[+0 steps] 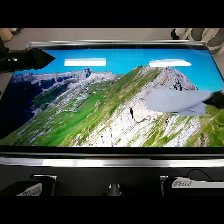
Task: Fold the shirts.
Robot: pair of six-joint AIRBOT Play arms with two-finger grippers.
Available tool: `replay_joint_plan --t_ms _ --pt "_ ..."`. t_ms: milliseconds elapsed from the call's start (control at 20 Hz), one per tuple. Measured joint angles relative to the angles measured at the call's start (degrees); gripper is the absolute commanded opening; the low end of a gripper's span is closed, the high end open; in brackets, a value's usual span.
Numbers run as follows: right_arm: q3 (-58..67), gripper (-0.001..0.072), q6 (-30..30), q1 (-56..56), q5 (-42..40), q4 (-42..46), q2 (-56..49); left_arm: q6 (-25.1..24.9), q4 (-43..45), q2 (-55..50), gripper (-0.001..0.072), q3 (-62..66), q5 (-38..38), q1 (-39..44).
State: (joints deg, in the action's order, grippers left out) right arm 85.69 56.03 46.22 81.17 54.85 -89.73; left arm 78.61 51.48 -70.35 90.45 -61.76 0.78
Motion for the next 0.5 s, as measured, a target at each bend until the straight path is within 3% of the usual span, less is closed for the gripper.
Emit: replay_joint_plan --t_ms 250,500 --pt "-8.33 0.0017 0.87 15.89 5.20 13.27 6.69 0.02 0.00 0.00 0.0026 0.00 -0.24 0.02" --pt "-19.06 0.0017 1.38 20.59 3.17 21.70 11.23 0.02 -0.02 0.00 0.0027 0.00 -0.39 0.02"
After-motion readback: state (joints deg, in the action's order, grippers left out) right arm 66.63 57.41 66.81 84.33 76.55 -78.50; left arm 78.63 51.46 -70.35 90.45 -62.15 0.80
